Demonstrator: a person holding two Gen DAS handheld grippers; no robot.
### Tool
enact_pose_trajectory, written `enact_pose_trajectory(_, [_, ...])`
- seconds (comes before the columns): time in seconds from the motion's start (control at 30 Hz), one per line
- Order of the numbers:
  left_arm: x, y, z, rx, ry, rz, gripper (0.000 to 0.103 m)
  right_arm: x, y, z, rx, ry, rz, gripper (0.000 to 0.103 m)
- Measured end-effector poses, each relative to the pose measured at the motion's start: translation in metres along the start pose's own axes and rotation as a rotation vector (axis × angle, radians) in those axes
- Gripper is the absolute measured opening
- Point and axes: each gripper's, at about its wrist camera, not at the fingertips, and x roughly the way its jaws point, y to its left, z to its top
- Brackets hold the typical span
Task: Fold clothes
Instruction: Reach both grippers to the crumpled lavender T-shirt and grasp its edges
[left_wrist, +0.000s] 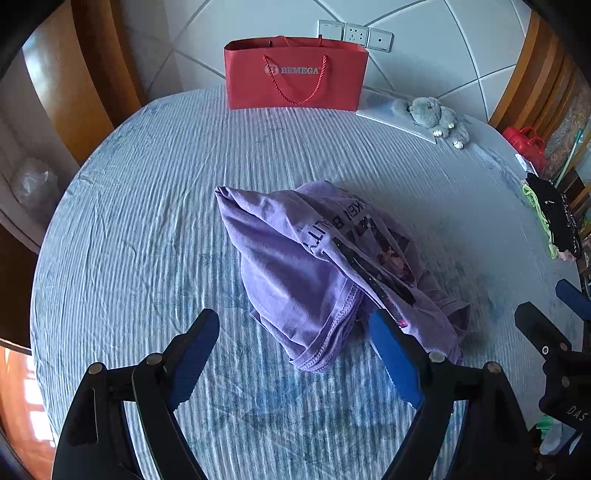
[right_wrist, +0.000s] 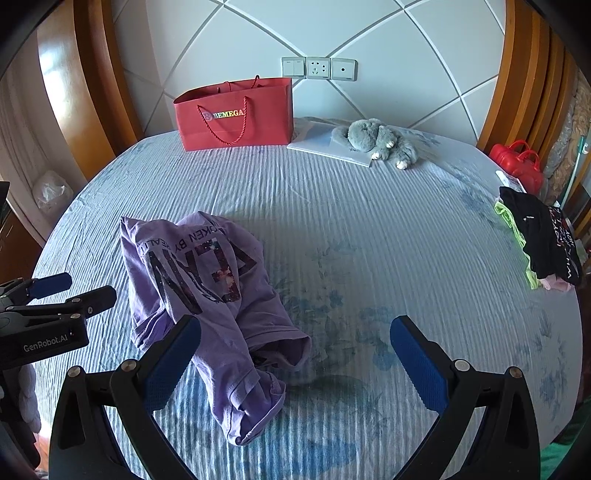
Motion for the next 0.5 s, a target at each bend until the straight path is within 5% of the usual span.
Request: enact_pose_trajectory(0.5, [-0.002, 0.005, 0.007, -0.013, 0.018, -0.002, 0.077, 0.006, -0.003, 0.003, 0.009, 0.005, 0.011, 0.103])
